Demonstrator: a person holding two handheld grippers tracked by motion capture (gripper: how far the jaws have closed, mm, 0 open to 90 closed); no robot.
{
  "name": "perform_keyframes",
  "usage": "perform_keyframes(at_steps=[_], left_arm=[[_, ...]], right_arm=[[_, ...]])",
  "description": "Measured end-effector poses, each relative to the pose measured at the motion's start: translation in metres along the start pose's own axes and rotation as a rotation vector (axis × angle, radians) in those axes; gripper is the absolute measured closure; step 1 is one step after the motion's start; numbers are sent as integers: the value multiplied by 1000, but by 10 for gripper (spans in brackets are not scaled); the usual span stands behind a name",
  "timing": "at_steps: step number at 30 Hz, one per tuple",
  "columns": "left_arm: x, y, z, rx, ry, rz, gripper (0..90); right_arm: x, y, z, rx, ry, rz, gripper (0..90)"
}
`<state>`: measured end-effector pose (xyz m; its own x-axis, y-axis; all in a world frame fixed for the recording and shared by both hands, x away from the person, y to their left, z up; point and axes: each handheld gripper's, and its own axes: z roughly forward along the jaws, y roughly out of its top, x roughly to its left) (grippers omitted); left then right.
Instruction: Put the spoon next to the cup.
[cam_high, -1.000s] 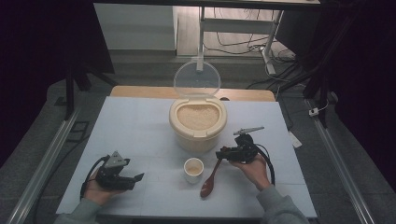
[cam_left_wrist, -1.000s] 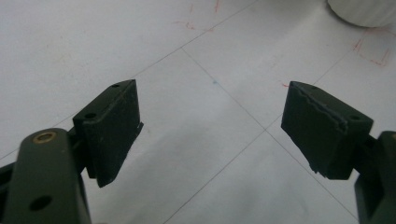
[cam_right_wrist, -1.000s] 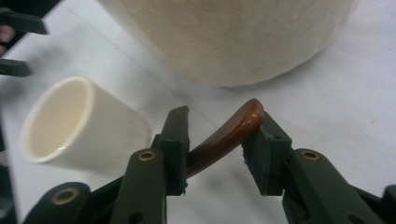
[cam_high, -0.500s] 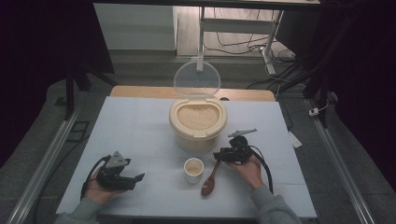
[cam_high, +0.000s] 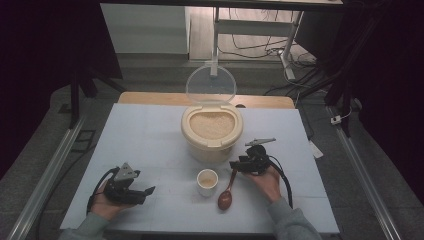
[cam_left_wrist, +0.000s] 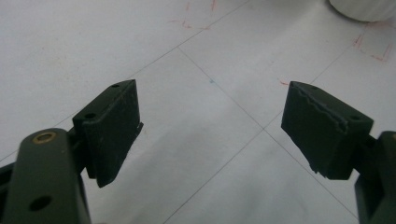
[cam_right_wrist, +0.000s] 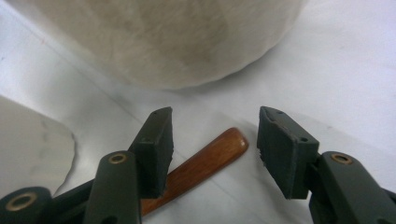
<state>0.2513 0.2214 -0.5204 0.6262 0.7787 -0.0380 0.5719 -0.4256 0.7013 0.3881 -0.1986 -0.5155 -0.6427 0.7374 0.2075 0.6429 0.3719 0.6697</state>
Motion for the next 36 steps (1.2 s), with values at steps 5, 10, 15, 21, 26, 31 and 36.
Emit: perform_keyframes(at_steps=[5, 10, 15, 21, 26, 31, 36], left_arm=[[0, 0, 0, -2, 0, 0, 193], [0, 0, -1, -7, 1, -3, 193], [0, 0, -1, -8, -1, -1, 193], [0, 1, -1, -7, 1, -3, 192], [0, 1, -2, -16, 1, -4, 193], [0, 1, -2, -18, 2, -2, 193], [-1, 2, -2, -23, 0, -1, 192]], right_arm=[[-3, 0, -10, -53, -1, 8, 442], [-3, -8, -27, -93, 41, -27, 473], [-3, -22, -47, -125, 50, -60, 475], [-2, -40, -70, -144, 64, -107, 475], [-3, -53, -83, -147, 68, -144, 477], [-6, -61, -91, -152, 88, -167, 477], [-8, -65, -96, -165, 75, -182, 478]])
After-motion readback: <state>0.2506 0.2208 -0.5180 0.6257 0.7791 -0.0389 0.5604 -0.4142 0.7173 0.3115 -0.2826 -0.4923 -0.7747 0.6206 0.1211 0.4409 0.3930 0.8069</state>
